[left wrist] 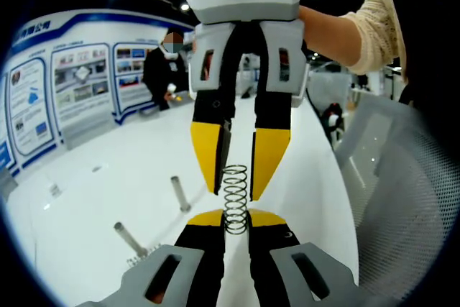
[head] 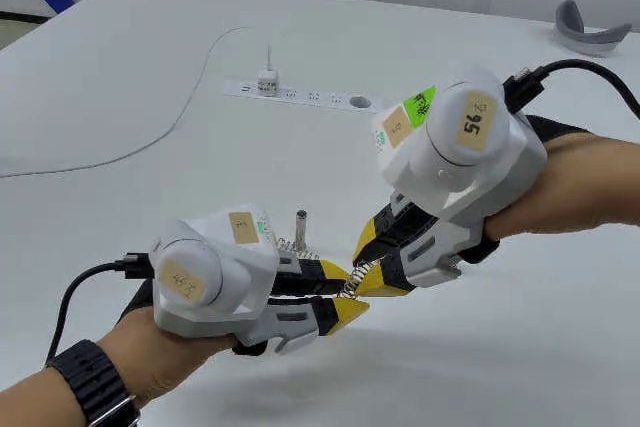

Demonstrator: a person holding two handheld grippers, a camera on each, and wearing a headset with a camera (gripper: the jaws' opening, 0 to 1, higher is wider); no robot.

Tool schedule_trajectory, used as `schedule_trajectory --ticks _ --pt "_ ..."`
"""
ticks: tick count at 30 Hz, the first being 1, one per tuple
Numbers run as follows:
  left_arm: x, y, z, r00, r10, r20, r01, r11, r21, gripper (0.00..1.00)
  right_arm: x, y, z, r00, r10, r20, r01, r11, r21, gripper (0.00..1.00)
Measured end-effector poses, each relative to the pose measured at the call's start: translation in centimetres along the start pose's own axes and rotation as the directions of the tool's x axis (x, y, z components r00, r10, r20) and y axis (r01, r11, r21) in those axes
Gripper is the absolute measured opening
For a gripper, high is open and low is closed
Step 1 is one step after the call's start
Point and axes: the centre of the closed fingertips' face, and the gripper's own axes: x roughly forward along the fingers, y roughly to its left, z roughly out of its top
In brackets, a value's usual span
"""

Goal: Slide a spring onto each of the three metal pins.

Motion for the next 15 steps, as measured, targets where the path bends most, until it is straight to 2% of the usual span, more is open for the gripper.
schedule_trajectory --ticks 15 --pt "0.01 0.19 0.20 0.9999 0.012 0.011 -0.012 1.000 0.000 0.12 0.25 -0.01 0.07 0.9999 0.009 0.011 -0.010 1.000 0.021 0.12"
